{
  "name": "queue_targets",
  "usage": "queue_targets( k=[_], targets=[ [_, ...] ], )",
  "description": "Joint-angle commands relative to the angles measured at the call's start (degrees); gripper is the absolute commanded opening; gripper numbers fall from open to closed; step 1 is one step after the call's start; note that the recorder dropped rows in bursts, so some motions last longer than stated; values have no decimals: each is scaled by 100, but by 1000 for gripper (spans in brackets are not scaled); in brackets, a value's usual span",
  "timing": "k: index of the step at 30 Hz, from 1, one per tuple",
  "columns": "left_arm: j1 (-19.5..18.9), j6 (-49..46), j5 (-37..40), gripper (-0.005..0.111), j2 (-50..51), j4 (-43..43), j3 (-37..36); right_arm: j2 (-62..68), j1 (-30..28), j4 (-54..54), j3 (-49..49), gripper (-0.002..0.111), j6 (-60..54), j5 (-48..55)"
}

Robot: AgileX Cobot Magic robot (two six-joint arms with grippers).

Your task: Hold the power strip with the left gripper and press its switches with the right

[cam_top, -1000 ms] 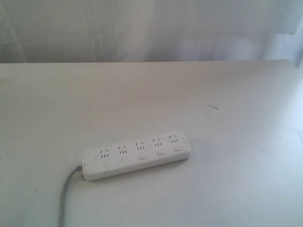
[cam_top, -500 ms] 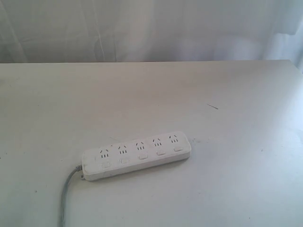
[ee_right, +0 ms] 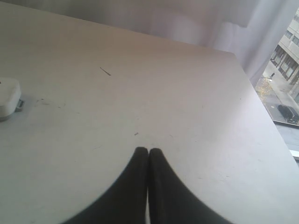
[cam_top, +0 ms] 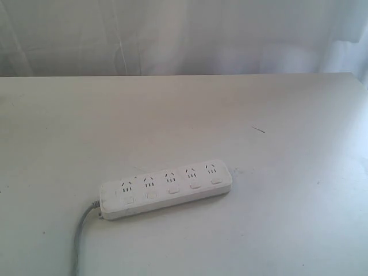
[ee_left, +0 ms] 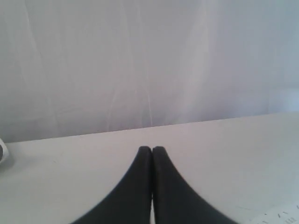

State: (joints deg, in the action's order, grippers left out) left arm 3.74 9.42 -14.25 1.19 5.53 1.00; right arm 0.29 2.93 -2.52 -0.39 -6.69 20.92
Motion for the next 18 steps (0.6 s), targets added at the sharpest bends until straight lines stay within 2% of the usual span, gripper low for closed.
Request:
queue_targets(
  k=[1, 8, 10, 13, 15, 17, 18],
  targets=[
    [26, 815, 287, 0, -46, -7, 128, -29, -43, -28, 39, 0, 5, -43],
    [26, 1103, 435, 0, -46, -125, 137, -29, -43, -28, 39, 0, 5, -43],
    [30, 1266, 684, 0, -46, -125, 175, -29, -43, -28, 39, 0, 5, -43],
    [30, 1309, 2169, 0, -46, -151, 555, -29, -43, -28, 39, 0, 5, -43],
    [30, 1226, 2597, 0, -46, -161, 949, -29, -43, -28, 39, 0, 5, -43],
    [30, 779, 2841, 0, -46, -324, 1377, -29, -43, -28, 39, 0, 5, -43],
    [30, -25, 3141, 0, -46, -802, 1722, -29, -43, -28, 39, 0, 5, -43]
  ],
)
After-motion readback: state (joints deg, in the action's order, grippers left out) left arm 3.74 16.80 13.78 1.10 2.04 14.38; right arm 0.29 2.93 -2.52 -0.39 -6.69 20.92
